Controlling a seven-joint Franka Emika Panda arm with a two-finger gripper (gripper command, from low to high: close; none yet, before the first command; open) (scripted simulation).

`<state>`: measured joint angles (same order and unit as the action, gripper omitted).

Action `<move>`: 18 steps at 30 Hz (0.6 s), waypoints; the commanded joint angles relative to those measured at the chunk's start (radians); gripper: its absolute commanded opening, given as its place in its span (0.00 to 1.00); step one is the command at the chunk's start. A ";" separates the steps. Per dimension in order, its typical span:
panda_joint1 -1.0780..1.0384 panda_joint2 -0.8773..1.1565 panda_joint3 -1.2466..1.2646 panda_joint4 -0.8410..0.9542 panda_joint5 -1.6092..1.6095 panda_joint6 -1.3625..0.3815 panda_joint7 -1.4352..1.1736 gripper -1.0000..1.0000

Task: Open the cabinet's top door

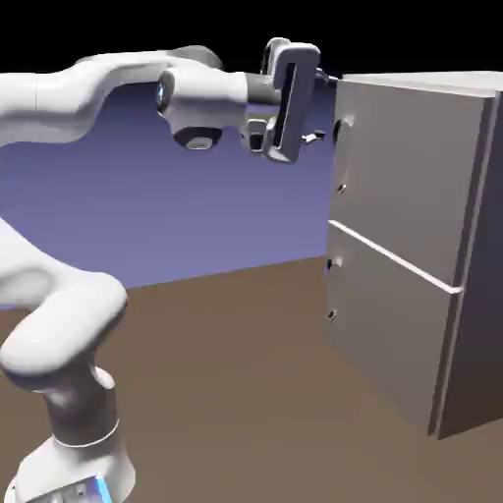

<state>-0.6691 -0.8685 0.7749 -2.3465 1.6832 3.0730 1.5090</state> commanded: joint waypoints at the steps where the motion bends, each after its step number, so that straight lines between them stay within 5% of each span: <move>1: -0.018 -0.008 0.020 0.012 0.044 0.001 0.020 0.50; 18: -0.317 -0.139 0.360 0.216 0.783 0.017 0.357 0.50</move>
<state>-0.9859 -1.0074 1.1354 -2.1309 2.4662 3.0898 1.8662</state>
